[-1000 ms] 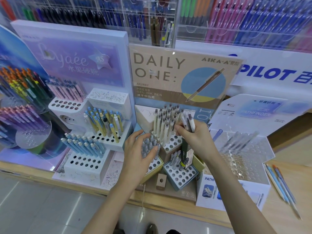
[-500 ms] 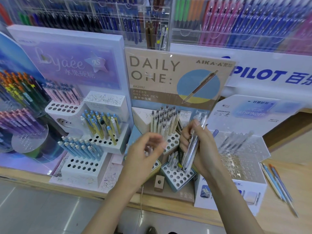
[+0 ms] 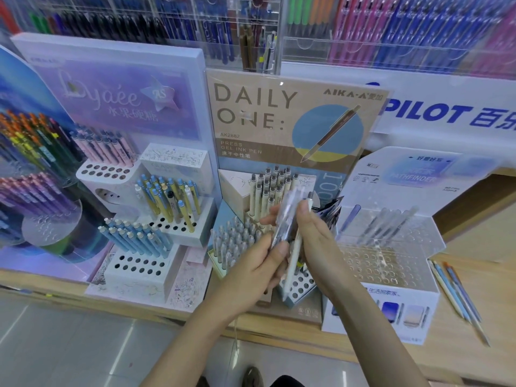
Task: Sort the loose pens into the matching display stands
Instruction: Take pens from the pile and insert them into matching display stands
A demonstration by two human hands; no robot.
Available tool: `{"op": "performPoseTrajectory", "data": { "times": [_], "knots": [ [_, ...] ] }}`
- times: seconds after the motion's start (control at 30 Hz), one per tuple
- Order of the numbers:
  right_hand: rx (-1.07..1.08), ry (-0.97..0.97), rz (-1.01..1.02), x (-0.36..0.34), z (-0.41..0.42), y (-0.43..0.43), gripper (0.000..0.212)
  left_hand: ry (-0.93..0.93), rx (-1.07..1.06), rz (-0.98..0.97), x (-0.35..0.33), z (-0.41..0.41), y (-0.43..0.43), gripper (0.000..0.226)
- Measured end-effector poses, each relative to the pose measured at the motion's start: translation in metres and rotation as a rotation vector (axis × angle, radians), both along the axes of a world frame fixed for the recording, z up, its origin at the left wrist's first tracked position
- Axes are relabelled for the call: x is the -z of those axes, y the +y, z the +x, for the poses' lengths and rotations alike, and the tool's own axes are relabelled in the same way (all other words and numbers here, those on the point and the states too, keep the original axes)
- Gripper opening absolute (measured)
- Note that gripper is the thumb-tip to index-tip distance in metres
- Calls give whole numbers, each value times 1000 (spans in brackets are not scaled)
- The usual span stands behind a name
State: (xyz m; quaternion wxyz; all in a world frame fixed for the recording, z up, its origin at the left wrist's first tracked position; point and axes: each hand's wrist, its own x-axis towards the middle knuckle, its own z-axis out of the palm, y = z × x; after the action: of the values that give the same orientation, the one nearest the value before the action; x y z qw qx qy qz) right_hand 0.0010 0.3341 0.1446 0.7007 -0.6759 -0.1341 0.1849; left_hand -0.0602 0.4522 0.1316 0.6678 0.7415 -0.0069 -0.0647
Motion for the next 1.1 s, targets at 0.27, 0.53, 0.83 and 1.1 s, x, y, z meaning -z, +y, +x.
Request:
{"op": "performPoseTrajectory", "data": {
  "times": [0.27, 0.53, 0.83, 1.1],
  "knots": [
    [385, -242, -319, 5, 21, -15, 53, -1, -319, -78, 12, -7, 20, 21],
    [302, -385, -490, 9, 53, -6, 33, 35, -428, -55, 19, -9, 31, 22],
    [-85, -454, -813, 18, 67, 1, 26, 54, -448, -64, 22, -11, 35, 21],
    [-31, -535, -858, 13, 66, 6, 24, 51, -463, -87, 22, -9, 36, 21]
  ]
}}
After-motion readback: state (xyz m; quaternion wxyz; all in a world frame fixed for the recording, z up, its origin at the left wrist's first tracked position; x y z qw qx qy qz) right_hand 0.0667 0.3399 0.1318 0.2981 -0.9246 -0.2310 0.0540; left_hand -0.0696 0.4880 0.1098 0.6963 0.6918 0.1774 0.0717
